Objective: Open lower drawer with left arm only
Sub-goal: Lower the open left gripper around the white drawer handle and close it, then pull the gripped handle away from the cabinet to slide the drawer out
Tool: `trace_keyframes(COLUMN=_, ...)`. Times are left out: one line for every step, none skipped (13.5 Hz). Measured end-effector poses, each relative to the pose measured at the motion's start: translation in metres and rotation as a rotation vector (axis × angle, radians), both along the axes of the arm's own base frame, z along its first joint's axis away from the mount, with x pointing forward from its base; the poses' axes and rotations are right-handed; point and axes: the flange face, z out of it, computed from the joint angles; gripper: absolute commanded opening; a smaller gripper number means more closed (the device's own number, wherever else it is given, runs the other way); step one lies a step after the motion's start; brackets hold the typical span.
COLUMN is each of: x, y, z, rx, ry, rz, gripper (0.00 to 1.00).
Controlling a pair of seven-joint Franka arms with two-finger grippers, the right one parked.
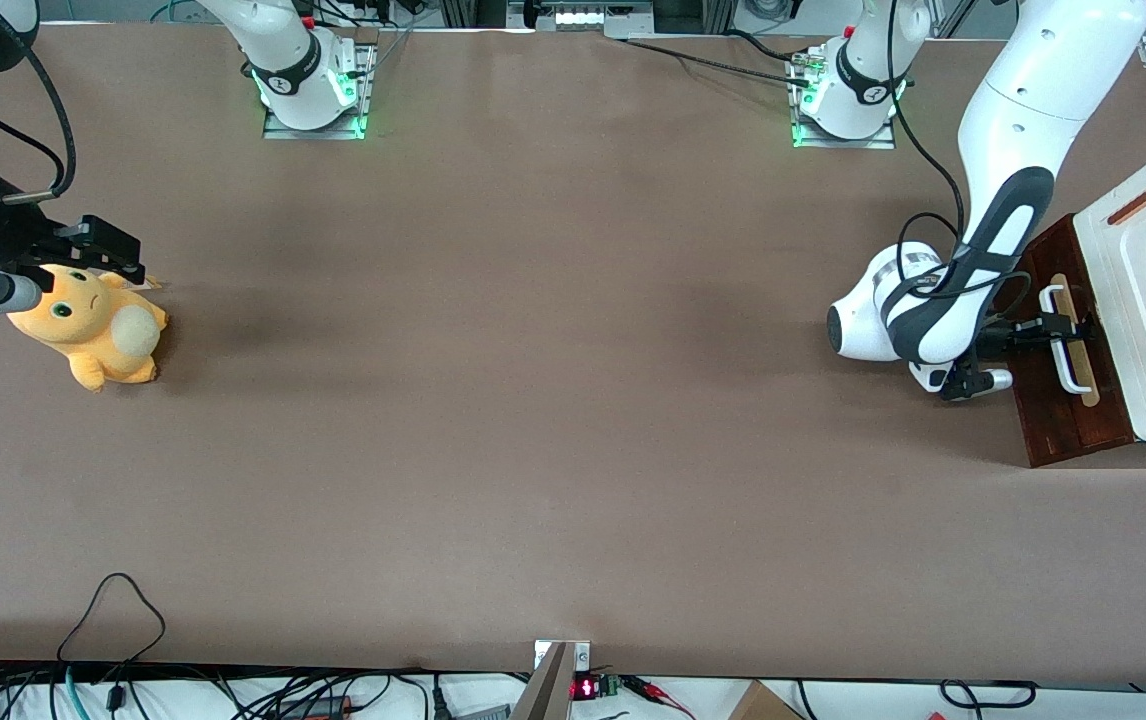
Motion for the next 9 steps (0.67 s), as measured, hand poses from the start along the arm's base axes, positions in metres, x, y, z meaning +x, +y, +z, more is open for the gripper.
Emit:
trace_keyframes(x=0.0000, y=0.0000, z=-0.0006, rx=0.000, ry=0.000, rz=0.000, gripper=0.42)
trace_keyframes(x=0.0002, y=0.0000, z=-0.0006, rx=0.000, ry=-0.001, rz=0.000, gripper=0.37)
trace_keyframes(x=0.0004, y=0.0000, z=-0.0004, rx=0.000, ry=-0.002, rz=0.000, gripper=0.36)
trace_keyframes(x=0.0007, y=0.0000, z=-0.0003, rx=0.000, ry=-0.003, rz=0.000, gripper=0.33)
trace_keyframes(x=0.0009, y=-0.0001, z=-0.0002, rx=-0.001, ry=-0.003, rz=0.000, gripper=0.31)
trace_keyframes(x=0.0009, y=-0.0002, z=-0.0004, rx=-0.001, ry=-0.003, rz=0.000, gripper=0.26)
trace_keyframes(x=0.0010, y=-0.0008, z=-0.0003, rx=-0.001, ry=-0.004, rz=-0.001, gripper=0.23)
trace_keyframes(x=0.0012, y=-0.0008, z=-0.0001, rx=-0.001, ry=-0.004, rz=-0.001, gripper=0.18)
trace_keyframes(x=0.0016, y=-0.0019, z=0.0006, rx=0.002, ry=-0.007, rz=-0.002, gripper=0.13)
